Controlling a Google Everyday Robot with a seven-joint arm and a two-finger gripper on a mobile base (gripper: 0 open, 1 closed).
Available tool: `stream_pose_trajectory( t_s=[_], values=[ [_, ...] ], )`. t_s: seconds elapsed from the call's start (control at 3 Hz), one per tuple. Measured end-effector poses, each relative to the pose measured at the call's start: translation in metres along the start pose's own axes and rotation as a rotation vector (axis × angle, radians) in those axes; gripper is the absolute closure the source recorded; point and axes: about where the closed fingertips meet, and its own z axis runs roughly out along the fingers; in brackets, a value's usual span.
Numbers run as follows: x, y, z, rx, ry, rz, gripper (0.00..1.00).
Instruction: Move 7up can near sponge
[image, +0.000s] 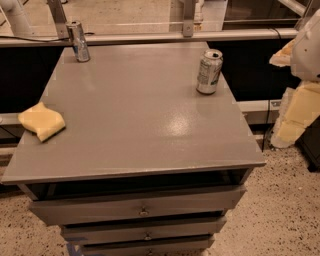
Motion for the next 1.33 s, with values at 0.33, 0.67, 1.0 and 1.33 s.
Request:
stream_pose_trajectory(
  t_s=[0.33,0.67,1.0,1.33],
  values=[
    [0.000,0.000,0.000,0.000,0.000,0.000,0.00],
    [-0.002,-0.018,0.009,0.040,-0.059,0.011,0.00],
    [-0.009,-0.074,0.028,0.131,-0.204,0.076,0.00],
    [-0.029,-0.135,0.048,0.213,-0.361,0.161,0.00]
  ],
)
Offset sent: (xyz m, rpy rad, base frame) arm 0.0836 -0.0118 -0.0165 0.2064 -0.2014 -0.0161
